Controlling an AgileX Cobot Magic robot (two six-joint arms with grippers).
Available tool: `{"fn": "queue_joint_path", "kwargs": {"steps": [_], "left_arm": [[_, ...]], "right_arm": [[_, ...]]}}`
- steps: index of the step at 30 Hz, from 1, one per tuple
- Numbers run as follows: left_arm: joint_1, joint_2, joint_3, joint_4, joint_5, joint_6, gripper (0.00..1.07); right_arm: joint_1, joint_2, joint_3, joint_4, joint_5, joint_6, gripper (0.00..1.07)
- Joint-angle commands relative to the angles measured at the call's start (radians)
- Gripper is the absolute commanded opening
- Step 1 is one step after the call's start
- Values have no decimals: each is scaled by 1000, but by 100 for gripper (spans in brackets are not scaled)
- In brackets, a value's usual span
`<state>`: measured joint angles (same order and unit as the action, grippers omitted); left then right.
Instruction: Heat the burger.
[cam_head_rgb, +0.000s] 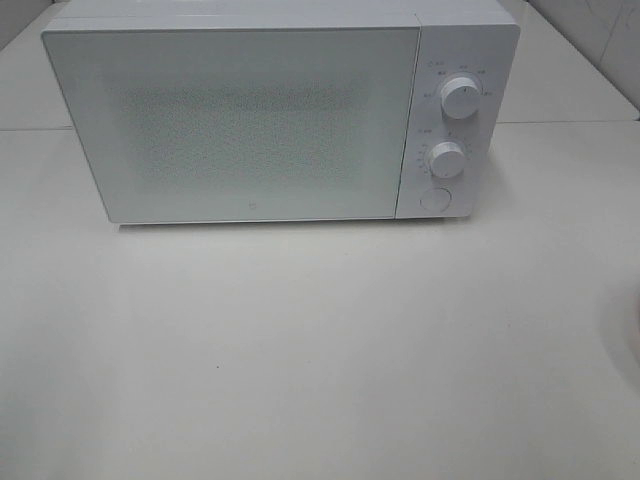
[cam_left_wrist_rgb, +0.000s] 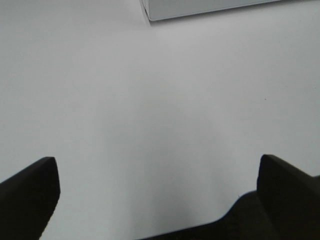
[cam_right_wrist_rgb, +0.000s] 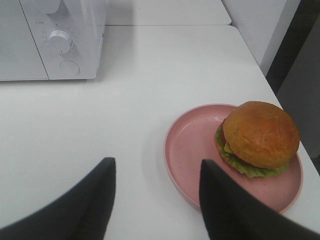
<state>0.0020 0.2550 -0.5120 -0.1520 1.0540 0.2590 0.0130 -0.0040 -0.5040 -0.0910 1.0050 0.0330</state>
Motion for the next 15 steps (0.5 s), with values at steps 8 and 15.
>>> {"fn": "queue_joint_path", "kwargs": {"steps": [8, 15], "left_arm": [[1, -204, 3, 38, -3, -44, 105], [1, -268, 6, 73, -6, -115, 105]], "right_arm": [[-4, -30, 3, -2, -8, -9, 46], [-4, -30, 3, -2, -8, -9, 46]]}}
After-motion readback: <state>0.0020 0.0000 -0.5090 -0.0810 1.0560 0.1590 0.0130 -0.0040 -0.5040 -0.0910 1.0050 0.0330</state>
